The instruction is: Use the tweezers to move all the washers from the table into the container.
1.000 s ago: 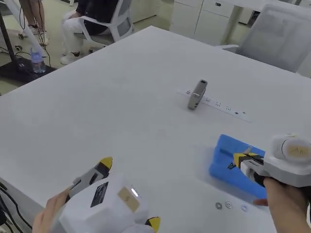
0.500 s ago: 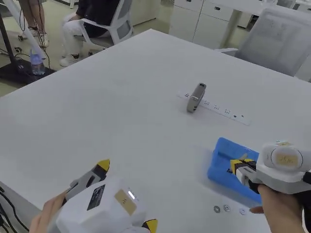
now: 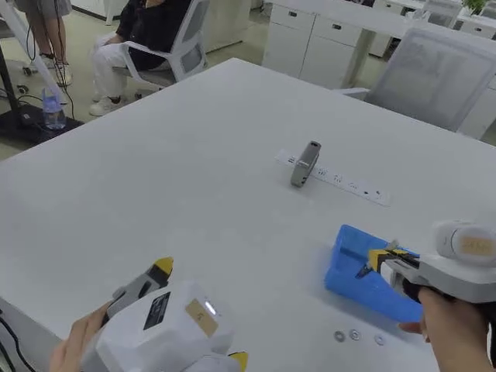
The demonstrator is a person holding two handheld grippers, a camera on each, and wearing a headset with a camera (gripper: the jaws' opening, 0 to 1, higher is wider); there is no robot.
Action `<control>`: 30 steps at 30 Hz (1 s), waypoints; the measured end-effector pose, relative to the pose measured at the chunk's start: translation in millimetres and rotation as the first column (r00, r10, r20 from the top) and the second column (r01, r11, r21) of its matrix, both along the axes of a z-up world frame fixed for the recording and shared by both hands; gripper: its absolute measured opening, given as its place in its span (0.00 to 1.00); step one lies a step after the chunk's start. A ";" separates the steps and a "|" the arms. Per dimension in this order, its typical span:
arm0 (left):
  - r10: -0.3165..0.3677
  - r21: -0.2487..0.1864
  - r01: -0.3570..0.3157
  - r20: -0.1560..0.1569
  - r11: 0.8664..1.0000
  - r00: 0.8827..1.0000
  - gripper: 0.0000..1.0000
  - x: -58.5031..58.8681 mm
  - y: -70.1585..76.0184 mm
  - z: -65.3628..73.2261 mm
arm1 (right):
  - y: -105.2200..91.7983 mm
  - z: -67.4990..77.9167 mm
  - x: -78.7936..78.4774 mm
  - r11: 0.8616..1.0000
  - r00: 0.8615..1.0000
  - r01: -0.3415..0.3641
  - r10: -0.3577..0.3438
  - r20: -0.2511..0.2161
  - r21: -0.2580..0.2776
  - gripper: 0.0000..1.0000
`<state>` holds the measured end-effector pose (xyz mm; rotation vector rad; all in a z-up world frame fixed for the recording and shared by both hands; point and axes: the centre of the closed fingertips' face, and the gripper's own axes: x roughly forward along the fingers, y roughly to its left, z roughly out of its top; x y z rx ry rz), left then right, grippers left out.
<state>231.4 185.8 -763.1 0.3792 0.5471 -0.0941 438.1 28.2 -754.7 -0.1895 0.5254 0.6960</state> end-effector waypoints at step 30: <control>-0.006 0.004 0.006 -0.005 1.000 1.000 0.86 0.1 -0.6 -1.0 | -8.6 -8.3 -79.0 0.999 0.998 -0.041 0.042 -0.043 0.016 0.01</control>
